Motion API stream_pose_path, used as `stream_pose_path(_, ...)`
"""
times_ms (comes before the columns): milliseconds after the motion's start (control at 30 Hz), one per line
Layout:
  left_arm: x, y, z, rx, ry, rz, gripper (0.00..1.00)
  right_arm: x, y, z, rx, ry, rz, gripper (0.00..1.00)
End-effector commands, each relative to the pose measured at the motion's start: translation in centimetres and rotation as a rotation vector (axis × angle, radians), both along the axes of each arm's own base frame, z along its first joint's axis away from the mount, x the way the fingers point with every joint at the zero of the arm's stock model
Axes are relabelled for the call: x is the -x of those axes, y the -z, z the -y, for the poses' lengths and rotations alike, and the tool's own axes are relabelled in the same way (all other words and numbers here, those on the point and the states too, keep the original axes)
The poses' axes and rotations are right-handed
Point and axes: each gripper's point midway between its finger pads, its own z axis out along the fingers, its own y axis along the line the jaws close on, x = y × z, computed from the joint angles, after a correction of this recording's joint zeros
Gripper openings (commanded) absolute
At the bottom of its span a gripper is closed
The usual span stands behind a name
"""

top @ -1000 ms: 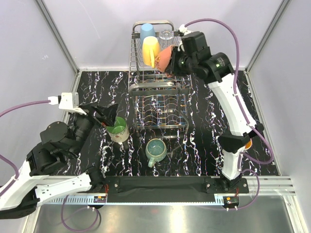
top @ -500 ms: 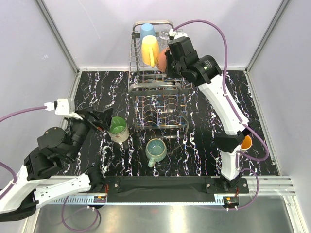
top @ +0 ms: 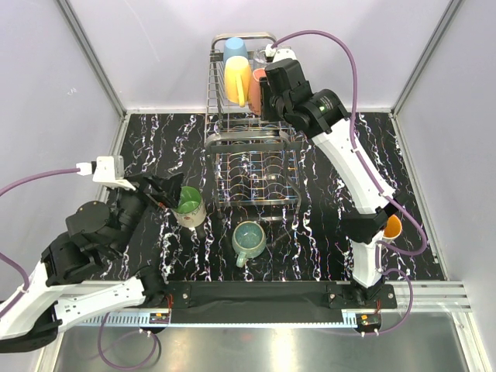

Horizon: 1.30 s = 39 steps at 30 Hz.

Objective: Load the cups into the dish rack

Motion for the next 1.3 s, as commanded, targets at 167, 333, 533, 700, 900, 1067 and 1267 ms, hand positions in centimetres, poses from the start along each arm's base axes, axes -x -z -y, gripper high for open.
stream_pose_path(167, -0.3, -0.6, 0.7, 0.029, -0.005, -0.008, 0.99, 0.6, -4.0, 0.0, -0.07, -0.017, 0.103, 0.47)
stream_pose_path(333, -0.4, -0.7, 0.8, 0.027, -0.004, -0.016, 0.99, 1.5, -5.3, 0.7, -0.093, -0.021, 0.121, 0.57)
stream_pose_path(533, 0.0, -1.1, 0.6, 0.059, 0.011, -0.012, 0.99, 3.6, -7.8, 1.6, -0.131, -0.066, 0.154, 0.83)
stream_pose_path(700, 0.5, -0.3, -0.1, 0.094, 0.006, -0.033, 0.99, 6.1, -10.7, 3.1, -0.184, -0.094, 0.206, 0.89)
stream_pose_path(900, 0.9, 1.5, -0.5, 0.113, -0.008, -0.089, 0.99, 9.4, -13.2, 4.7, -0.257, -0.139, 0.25, 0.89)
stream_pose_path(1067, 1.1, 2.8, -0.5, 0.108, -0.013, -0.132, 0.99, 11.1, -11.5, 6.9, -0.237, -0.102, 0.236, 0.89)
stream_pose_path(1267, 1.2, 4.2, -0.6, 0.105, -0.02, -0.165, 0.99, 13.1, -6.5, 12.6, -0.145, 0.082, 0.184, 0.89)
